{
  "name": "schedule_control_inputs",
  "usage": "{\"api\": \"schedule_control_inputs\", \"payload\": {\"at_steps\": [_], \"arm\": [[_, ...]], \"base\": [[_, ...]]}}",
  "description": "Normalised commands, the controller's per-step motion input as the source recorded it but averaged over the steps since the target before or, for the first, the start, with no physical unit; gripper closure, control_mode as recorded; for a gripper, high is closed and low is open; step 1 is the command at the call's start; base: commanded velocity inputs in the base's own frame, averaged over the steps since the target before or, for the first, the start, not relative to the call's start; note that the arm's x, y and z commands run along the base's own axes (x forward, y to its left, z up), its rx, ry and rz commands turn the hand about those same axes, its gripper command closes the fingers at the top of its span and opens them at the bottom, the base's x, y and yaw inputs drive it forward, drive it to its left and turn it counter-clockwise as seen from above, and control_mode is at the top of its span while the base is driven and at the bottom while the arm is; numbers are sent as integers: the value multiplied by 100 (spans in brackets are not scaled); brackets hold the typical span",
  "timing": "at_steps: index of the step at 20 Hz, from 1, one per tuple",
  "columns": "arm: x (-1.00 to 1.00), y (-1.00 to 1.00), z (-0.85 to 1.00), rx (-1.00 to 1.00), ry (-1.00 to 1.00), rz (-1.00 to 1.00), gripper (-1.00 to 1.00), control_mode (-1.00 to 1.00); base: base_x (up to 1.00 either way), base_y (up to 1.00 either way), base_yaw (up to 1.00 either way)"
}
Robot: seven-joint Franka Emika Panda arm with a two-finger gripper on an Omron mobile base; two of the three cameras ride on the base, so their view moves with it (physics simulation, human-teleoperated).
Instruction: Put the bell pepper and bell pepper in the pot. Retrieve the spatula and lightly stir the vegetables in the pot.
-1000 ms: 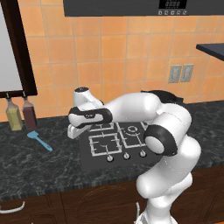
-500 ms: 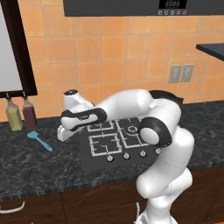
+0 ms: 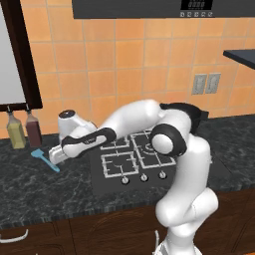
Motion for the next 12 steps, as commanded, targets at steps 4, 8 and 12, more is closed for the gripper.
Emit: {"api": "schedule_control_inputs", "payload": {"at_steps": [4,8,12], "arm": [[24,38,-15,1,-1,-7,-100,-100],[4,45,-14,0,0,0,-100,-100],[13,21,-17,0,3,0,-100,-100]], "base": [[0,0,0],[0,0,0],[0,0,0]]}}
